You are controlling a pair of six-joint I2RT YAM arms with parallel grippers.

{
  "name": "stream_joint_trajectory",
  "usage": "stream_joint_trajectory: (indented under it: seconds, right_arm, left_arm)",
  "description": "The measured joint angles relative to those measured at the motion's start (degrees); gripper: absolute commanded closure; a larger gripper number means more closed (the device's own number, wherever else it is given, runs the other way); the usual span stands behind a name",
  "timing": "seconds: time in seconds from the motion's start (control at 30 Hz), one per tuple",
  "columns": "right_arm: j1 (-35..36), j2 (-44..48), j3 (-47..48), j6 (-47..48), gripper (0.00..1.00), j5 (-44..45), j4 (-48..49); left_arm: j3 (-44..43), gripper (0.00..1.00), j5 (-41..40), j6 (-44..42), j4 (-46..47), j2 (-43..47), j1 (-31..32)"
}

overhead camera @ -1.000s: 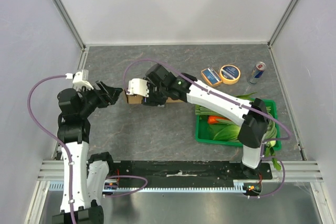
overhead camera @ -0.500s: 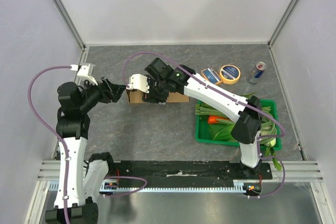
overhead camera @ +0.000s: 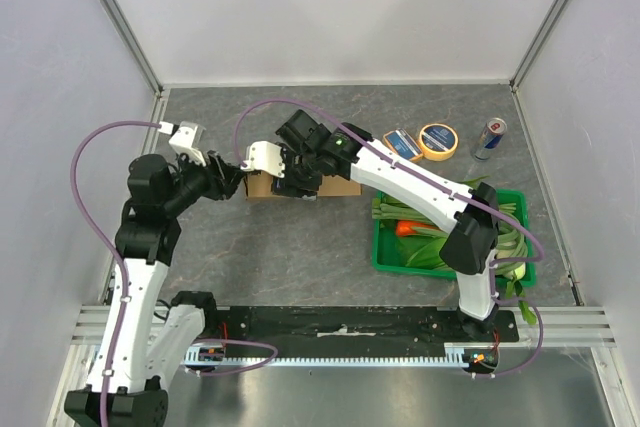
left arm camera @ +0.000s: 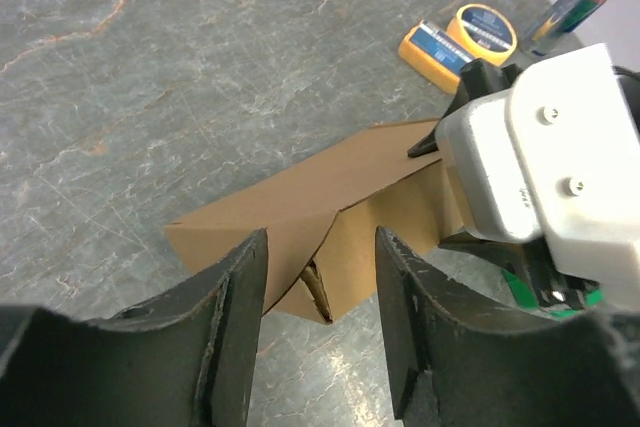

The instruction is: Fold the paper box

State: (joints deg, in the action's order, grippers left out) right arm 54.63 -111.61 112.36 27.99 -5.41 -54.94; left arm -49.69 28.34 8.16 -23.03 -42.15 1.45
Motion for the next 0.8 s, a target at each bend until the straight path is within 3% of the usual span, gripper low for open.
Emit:
stream_joint_trajectory:
  seconds: [0.1,0.23,0.33,0.43,0.6,0.8]
  right_arm:
    - [0.0,-0.1,0.1,0.0,0.40,0.0,0.0]
    - [0.0,-0.2,0.2,0.0,0.27,0.1,0.1]
    - [-0.1,-0.2,-0.9,-1.0,0.18,0.3,2.1]
    - [0.1,1.8,-6.6,-2.6,0.08,1.6,9.9]
    - [-0.2,5.9,-15.9,-3.9,0.02,2.8,20.9]
    - [-1.9,6.1,-16.9,-3.3,0.02,0.9,23.8]
  left_arm:
    - [0.0,0.50,-2.8,-1.0,-0.9,-1.6,2.5]
    - [0.0,0.77,-6.1,-1.9,-1.7,-4.4,4.4]
    - [0.0,0.85,-8.9,-2.3,-2.2,-5.1,4.9]
    - [0.0,0.93,-10.3,-2.2,-3.0,-6.6,5.1]
    - [0.0,0.96,-10.1,-1.0,-3.3,-9.9,5.4]
    - [0.0,0.98,-10.3,1.9,-1.1,-11.4,5.4]
